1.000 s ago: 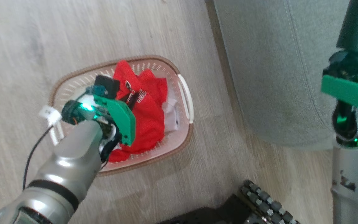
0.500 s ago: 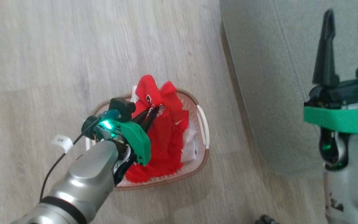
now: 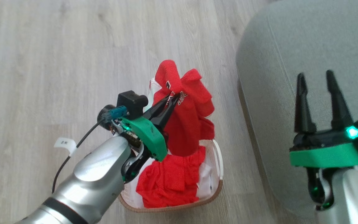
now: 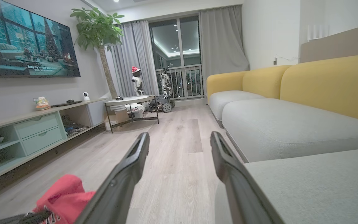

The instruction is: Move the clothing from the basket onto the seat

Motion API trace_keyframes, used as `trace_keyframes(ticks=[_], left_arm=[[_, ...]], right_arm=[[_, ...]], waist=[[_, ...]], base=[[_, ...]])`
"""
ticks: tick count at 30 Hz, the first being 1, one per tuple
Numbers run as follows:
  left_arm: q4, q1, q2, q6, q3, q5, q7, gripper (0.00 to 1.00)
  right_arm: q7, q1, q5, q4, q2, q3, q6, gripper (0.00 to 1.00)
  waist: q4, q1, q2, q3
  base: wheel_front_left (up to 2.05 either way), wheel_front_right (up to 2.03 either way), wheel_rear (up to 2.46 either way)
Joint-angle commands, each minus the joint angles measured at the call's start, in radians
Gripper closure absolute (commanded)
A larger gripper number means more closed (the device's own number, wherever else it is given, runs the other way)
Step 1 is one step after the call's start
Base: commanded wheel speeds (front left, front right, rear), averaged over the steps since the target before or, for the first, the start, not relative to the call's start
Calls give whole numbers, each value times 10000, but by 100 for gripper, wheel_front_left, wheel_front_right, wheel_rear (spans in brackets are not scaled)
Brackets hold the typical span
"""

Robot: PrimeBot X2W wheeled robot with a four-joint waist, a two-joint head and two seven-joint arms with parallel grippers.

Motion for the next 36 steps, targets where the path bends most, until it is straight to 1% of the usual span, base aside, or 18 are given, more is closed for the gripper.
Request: trace_keyframes(ticks=[1,11,16,21,25,29,34,36], left_arm=[[-562,-406,282,125,413,24,-42,100],[-2142,-1179,722,541,651,105,535,100],[-2661,-1554,786,627,713,88,853,100],[-2992,-1780,813,725,789,-4,1112,100],[-3183,-1800,777,801,792,-70,1207,100],[-3298,-1793,758,824,771,-132,1279,100],[-3436,-1814,719,828,716,-181,1366,100],[-3515,-1838,672,806,667,-196,1413,100]], right_arm=[[-49,-31,58,-255,-72,366,-2,0],[-49,653,230,166,-132,1085,-2,0],[-49,1070,329,327,-277,1495,-2,0],[-49,1232,458,374,-360,1791,-2,0],[-49,1212,651,413,-521,2199,-2,0],[-46,1094,937,507,-846,2707,-2,0],[87,497,1212,850,-1125,3341,-2,0],[171,90,1417,1133,-1269,3792,-2,0]], waist=[[363,1,-1,-547],[725,1,-1,-1146],[896,1,-1,-1315],[920,1,-1,-1411],[923,1,-1,-1448],[939,1,-1,-1444],[991,1,-1,-1419],[1029,1,-1,-1401]], base=[[0,0,0],[0,0,0],[0,0,0],[0,0,0],[0,0,0],[0,0,0],[0,0,0],[0,0,0]])
